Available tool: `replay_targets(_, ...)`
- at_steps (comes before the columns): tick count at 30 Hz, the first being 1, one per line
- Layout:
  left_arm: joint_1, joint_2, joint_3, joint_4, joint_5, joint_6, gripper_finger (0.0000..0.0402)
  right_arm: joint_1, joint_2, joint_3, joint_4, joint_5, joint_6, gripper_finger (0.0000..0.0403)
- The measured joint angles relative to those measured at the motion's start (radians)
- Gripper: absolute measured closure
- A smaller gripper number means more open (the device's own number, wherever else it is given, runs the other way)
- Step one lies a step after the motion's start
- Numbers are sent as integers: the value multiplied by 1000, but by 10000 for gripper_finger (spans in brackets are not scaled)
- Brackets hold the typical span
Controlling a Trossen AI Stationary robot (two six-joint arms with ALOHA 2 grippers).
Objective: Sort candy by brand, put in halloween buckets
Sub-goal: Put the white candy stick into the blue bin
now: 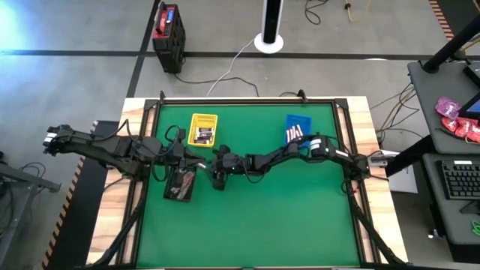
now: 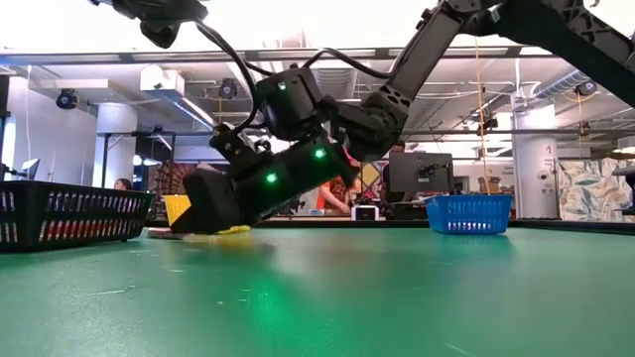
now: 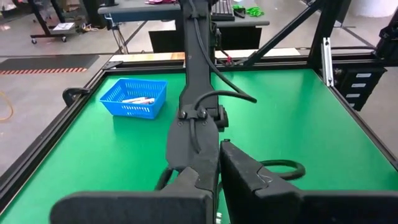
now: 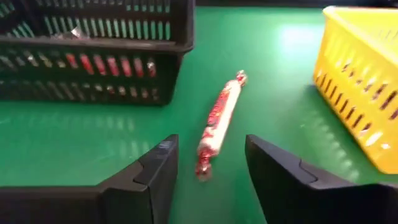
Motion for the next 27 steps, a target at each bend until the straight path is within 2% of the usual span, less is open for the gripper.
replay_targets(5,0,1,0,2,0,3,402,5,34,16,21,0,14,220)
replay_targets(10,0,1,0,2,0,3,402,4,78,66,26,-4,24,238)
replay_targets(15,0,1,0,2,0,3,402,3,97,83,27,4,53,273)
replay_targets(23,0,1,0,3,0,3,402,3,101,83,21,40,55,356)
replay_targets(27,0,1,0,3,0,3,402,3,101,82,19,49,46,367)
